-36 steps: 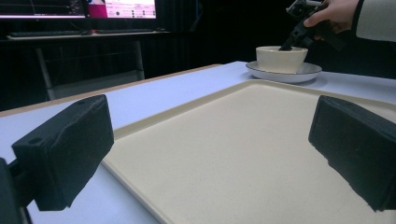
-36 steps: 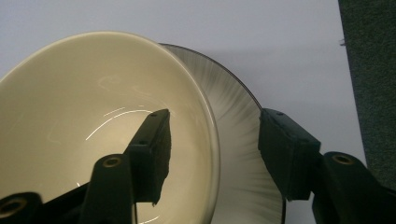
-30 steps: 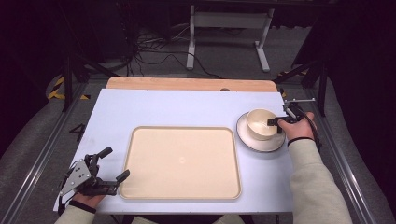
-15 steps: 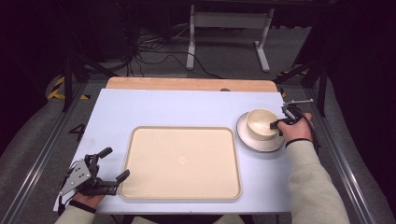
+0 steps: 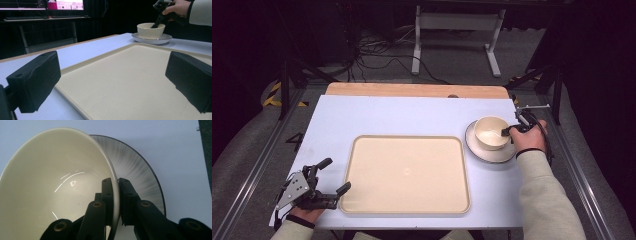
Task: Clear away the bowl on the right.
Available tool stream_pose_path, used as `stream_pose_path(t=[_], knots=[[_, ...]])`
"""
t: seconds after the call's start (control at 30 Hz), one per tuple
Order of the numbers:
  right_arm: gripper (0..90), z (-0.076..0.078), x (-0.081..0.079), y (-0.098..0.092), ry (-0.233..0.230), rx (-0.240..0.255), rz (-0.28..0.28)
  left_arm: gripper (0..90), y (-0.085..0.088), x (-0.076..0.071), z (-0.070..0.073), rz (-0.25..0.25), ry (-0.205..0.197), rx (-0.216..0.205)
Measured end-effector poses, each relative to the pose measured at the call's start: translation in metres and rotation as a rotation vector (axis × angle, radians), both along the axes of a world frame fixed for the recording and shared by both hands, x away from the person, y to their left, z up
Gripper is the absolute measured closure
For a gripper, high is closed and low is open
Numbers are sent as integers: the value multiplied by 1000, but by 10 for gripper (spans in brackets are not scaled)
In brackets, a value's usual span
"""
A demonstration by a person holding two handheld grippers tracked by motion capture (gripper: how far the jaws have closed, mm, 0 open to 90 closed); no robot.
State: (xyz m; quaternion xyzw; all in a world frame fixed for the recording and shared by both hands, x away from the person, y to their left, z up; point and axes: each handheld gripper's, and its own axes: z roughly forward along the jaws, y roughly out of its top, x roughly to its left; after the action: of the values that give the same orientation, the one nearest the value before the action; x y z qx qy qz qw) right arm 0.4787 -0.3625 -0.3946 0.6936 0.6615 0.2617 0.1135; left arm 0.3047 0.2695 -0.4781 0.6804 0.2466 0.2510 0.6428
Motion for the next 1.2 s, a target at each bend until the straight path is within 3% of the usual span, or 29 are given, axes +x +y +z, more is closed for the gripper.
stream_pose_path(t=[0.13, 0.3, 0.7, 1.2], knots=[[833, 4, -1, 0, 5, -23, 5, 4, 0, 0, 0, 0, 0, -1], [833, 10, -3, -3, 7, -1, -3, 4, 0, 0, 0, 0, 0, 0], [827, 44, -9, 4, -4, 19, 15, 4, 0, 0, 0, 0, 0, -1], [820, 69, -16, 15, 7, 16, 47, 4, 0, 0, 0, 1, -1, -2]])
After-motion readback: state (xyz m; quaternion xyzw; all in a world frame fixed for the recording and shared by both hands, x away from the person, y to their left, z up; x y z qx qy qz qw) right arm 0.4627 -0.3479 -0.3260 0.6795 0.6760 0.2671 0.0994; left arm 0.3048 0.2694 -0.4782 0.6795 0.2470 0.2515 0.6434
